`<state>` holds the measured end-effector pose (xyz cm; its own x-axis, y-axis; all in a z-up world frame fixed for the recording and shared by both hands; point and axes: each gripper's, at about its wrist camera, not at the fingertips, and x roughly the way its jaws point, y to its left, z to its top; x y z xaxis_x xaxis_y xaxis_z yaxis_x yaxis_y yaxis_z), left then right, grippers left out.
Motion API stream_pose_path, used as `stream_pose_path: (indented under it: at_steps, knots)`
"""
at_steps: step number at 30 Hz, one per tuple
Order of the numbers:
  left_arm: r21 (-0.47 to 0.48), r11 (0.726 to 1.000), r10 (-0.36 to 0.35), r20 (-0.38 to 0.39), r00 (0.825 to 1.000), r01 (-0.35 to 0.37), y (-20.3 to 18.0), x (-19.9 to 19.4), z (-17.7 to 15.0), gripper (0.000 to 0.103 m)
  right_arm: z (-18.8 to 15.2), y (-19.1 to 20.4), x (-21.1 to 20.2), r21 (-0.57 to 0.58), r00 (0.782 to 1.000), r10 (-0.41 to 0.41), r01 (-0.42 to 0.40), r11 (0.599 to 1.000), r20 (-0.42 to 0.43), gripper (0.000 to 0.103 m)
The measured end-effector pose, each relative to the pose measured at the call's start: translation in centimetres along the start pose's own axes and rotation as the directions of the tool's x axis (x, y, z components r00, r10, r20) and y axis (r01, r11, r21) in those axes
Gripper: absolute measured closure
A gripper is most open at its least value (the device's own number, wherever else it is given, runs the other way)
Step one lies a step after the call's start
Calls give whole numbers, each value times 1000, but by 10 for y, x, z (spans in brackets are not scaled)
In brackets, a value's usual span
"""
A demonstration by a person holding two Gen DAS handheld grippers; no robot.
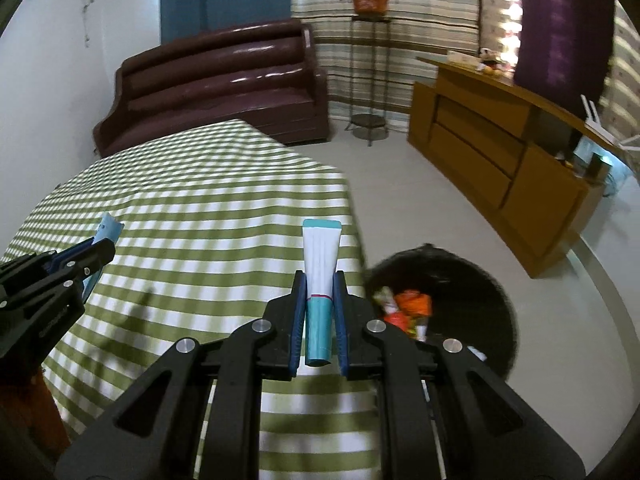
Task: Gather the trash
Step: 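Carry both tubes in both grippers over the black bin, then open both grippers to drop the two tubes into the bin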
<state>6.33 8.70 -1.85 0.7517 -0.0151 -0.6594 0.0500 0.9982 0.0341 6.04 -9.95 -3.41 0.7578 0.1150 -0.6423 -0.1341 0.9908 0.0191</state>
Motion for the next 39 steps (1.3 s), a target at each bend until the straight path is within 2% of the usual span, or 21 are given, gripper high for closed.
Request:
stream_pose_path:
  at_steps: [8, 22, 30, 39]
  knots:
    - [89, 993, -80, 30, 996, 77, -69, 9, 18, 86, -4, -52, -6, 70, 998, -64, 63, 996, 15, 89]
    - [181, 969, -176, 22, 984, 169, -151, 33, 30, 86, -13, -114, -3, 172, 992, -126, 122, 977, 12, 89]
    - [214, 960, -189, 10, 982, 183, -178, 50, 31, 86, -16, -127, 4, 201, 990, -138, 135, 970, 1, 89]
    - [218, 959, -179, -28, 984, 180, -188, 72, 32, 86, -14, -134, 21, 216, 990, -142, 142, 966, -15, 89]
